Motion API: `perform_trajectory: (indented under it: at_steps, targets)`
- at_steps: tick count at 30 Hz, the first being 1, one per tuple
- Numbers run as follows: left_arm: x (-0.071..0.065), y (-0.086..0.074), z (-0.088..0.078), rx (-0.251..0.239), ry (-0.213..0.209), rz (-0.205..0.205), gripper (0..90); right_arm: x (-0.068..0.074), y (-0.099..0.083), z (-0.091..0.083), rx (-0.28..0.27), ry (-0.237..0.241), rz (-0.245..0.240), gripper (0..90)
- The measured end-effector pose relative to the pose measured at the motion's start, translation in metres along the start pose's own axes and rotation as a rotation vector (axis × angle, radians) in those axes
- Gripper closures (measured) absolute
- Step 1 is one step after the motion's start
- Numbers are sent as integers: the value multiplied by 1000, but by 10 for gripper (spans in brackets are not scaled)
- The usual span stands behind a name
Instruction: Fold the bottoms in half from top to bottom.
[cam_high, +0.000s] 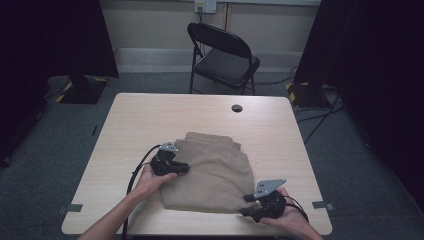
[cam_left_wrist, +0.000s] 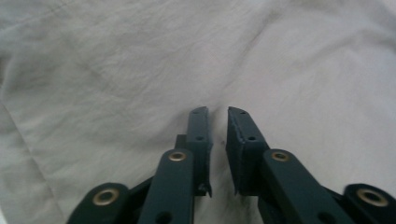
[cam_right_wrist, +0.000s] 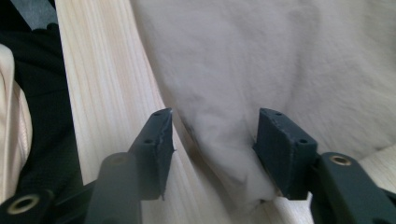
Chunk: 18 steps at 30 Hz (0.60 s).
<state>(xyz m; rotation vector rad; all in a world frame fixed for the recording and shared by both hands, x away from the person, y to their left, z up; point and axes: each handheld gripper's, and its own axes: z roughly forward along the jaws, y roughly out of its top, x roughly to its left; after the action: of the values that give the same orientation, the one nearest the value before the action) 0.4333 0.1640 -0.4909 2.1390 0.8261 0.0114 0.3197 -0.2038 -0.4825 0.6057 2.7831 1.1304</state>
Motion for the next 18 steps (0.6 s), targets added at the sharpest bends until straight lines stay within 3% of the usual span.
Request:
perform_trajectory:
  at_steps: [6,9,11,12,14,18]
  targets:
    - [0,0,0,-2,2,-2,789,3,-4,4,-7,-64,-64,537]
    - [0,1,0,0,-3,-5,770,4,-3,4,-1,-99,-79,628]
    - [1,4,-1,-18,-14,-36,741,3,-1,4,12,-116,-77,692]
    - [1,5,0,-34,-36,-48,737,2,0,3,17,-115,-71,743]
    - [-3,6,3,-13,-4,7,737,0,4,3,28,-105,-50,822]
    - [-2,6,4,-18,-20,25,720,1,10,1,19,-47,-39,853]
